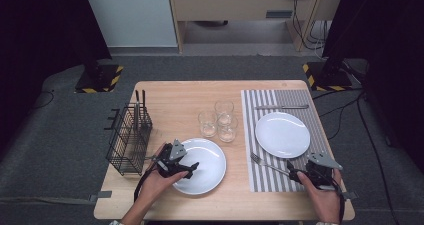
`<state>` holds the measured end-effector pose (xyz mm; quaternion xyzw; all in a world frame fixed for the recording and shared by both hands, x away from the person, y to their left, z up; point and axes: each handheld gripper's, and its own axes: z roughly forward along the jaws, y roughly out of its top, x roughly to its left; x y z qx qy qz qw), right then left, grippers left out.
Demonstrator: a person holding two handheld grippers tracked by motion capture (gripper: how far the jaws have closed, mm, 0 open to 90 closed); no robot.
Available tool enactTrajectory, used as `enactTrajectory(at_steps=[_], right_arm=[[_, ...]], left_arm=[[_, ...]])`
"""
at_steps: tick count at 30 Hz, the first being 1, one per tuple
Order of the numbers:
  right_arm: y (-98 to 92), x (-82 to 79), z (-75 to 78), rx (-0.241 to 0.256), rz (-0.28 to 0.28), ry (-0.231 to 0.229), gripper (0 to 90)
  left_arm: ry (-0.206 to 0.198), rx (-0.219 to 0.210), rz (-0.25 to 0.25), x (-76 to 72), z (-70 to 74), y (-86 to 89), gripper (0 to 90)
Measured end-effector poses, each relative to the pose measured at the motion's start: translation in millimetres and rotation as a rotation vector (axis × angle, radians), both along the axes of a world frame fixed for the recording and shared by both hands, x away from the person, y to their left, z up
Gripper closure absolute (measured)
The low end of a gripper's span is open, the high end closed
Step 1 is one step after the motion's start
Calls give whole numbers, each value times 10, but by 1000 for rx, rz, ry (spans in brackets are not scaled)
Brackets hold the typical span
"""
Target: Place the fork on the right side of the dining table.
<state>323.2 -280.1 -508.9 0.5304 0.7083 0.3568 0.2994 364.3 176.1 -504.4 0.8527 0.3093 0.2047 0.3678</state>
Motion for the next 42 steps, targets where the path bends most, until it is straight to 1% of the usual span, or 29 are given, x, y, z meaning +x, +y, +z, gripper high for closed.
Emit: enactTrajectory(at_steps=[1,5,7,14,17,20,24,29,32,34,37,39,42], right_arm=[[-17,-5,-15,2,-3,15,78],[-47,-9,-46,-11,-1,39,107],[-41,-14,-58,-18,7,43,119],[-21,-38,-124,-43,39,62,119],[-28,-59,-146,-54,52,60,119],[-32,-83,-165,-58,62,67,119],[-19,-71,-233,-85,85,95,117],[-11,-64,-247,-88,94,111,112],[-27,-62,-249,-83,86,120,108],[-41,-56,-249,-86,71,119,111],[-76,-36,-243,-62,47,155,113],[-78,-20,-234,-65,32,161,116],[-106,6,-238,-51,11,166,119]], left_arm=[[-2,-3,2,0,4,3,114],[-6,-9,13,8,14,25,109],[-5,-8,14,13,11,28,108],[0,1,15,11,-14,15,108],[-1,3,14,12,-13,17,108],[-1,2,16,13,-14,18,108],[1,4,14,14,-17,16,108],[1,5,14,15,-18,17,108],[0,3,14,14,-17,16,109],[0,5,14,14,-19,14,109],[2,12,9,15,-25,7,109],[4,14,6,14,-32,-3,110],[1,23,4,8,-34,-14,110]])
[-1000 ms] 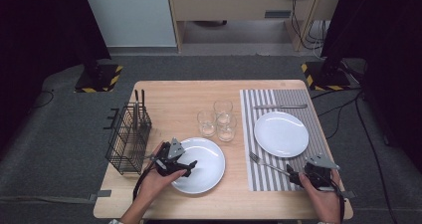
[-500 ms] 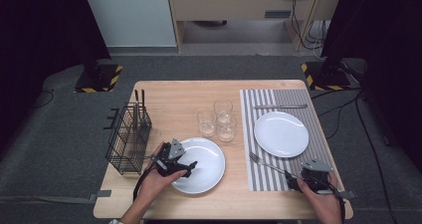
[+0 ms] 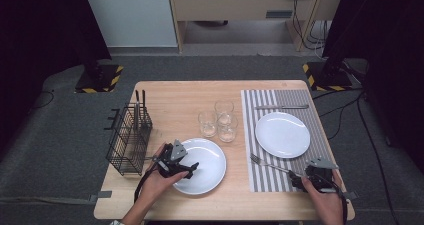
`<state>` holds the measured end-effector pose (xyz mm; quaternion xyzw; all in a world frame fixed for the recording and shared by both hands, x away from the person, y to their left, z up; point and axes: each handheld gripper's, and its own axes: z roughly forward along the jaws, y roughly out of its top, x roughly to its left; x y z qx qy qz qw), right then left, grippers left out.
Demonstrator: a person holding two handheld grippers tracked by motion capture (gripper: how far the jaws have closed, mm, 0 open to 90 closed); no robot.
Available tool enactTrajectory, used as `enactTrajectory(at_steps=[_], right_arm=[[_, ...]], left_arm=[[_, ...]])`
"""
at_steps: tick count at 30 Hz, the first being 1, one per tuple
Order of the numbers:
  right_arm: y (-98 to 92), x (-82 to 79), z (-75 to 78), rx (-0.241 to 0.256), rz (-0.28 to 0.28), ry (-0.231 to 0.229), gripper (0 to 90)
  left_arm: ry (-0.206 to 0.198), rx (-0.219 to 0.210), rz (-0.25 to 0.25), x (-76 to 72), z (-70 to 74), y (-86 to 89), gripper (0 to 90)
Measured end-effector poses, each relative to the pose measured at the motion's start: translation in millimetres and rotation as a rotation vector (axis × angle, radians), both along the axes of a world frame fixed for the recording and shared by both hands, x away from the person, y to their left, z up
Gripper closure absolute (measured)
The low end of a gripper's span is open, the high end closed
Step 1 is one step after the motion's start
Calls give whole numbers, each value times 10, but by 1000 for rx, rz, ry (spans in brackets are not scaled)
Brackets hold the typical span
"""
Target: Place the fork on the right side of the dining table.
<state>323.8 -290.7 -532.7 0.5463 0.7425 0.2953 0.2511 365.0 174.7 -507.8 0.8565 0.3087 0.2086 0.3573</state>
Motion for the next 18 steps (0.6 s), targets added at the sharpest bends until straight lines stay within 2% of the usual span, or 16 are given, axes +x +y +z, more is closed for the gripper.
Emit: enactTrajectory(at_steps=[8,18], right_arm=[[-51,68,-8,15,-43,1,130],[-70,136,-18,29,-47,-4,140]], left_arm=[[1,1,-3,-3,-5,-12,110],[1,3,-7,-8,-11,-26,111]])
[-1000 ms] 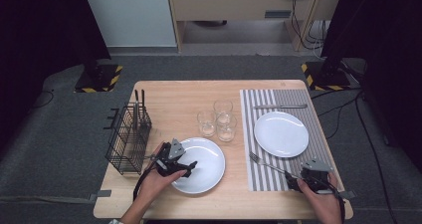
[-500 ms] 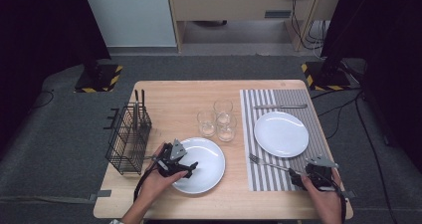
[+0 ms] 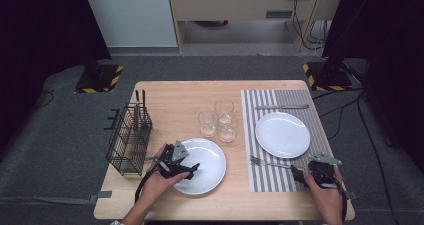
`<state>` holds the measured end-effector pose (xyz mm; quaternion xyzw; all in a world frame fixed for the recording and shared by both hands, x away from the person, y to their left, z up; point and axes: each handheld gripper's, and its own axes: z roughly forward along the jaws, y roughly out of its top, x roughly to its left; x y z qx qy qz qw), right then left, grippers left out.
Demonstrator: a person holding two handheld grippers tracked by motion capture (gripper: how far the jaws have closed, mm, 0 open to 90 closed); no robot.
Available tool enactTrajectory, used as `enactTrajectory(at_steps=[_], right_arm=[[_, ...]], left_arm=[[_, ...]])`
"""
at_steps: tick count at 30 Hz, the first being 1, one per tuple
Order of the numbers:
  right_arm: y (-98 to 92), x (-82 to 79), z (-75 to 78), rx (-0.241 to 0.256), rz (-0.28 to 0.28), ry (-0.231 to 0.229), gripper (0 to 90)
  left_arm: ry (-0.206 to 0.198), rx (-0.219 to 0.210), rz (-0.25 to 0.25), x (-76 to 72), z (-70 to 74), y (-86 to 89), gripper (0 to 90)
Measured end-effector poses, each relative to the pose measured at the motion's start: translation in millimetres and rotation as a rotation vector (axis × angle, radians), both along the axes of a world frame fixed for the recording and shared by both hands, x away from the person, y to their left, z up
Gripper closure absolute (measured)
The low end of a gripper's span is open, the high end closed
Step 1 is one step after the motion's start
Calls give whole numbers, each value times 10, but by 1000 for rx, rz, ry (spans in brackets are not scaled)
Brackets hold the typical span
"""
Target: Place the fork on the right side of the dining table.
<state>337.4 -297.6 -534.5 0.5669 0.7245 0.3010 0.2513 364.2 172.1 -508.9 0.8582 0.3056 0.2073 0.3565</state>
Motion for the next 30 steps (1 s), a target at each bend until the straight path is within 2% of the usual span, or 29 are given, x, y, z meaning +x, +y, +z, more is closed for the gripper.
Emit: enactTrajectory(at_steps=[4,10,12,13,19,23,30], right_arm=[[23,-3,24,4,10,-15,168],[60,-61,188,49,8,-90,239],[124,-57,240,51,25,-115,260],[162,-51,262,50,38,-120,300],[427,-5,344,46,147,-177,398],[546,55,343,44,181,-177,429],[701,160,317,55,206,-177,493]], left_arm=[[1,-1,1,1,1,2,112],[1,-3,3,0,2,6,112],[2,-5,2,-1,-2,2,112],[2,-1,1,0,-4,0,112],[6,-3,0,-5,-15,-5,112],[6,-4,2,-5,-16,-1,112],[6,3,5,-8,-24,-3,114]])
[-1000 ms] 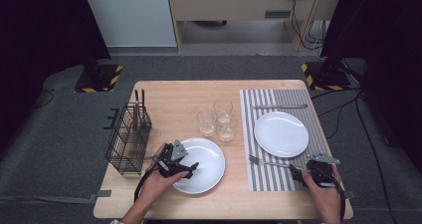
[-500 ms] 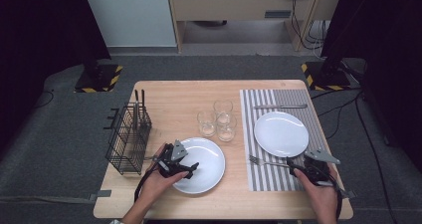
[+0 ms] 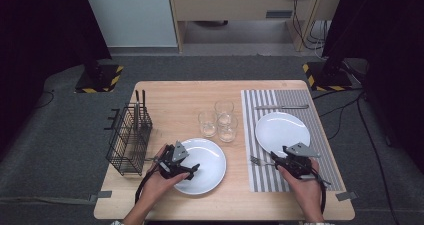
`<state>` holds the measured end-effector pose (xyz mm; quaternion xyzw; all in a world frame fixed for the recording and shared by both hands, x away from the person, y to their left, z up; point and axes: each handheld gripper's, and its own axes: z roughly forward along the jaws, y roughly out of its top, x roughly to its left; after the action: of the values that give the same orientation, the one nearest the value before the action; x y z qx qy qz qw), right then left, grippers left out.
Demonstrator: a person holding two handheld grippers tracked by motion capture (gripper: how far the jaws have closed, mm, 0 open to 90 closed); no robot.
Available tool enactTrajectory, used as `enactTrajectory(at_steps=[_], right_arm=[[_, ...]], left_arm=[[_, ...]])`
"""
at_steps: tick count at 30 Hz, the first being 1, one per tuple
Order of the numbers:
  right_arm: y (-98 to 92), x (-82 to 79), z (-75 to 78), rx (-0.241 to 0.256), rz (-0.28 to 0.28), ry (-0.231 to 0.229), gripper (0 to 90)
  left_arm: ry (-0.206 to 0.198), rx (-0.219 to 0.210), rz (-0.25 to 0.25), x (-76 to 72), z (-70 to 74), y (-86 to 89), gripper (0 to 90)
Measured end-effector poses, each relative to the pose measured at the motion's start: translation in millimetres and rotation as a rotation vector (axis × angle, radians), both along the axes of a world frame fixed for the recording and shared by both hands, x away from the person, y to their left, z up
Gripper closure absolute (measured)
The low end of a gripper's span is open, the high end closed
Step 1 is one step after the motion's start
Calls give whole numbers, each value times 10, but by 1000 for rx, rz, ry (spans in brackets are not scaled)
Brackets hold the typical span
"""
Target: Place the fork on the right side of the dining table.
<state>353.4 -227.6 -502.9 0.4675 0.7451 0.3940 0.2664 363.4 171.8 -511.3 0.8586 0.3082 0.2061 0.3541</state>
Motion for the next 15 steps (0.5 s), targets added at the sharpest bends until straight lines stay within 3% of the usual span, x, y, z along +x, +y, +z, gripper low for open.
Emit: enactTrajectory(at_steps=[10,15], right_arm=[[393,172,-28,-51,101,-5,571],[501,161,-20,-56,144,-13,628]], left_arm=[[-1,4,-4,-1,-10,-10,118],[-6,3,-2,-2,-6,-9,119]])
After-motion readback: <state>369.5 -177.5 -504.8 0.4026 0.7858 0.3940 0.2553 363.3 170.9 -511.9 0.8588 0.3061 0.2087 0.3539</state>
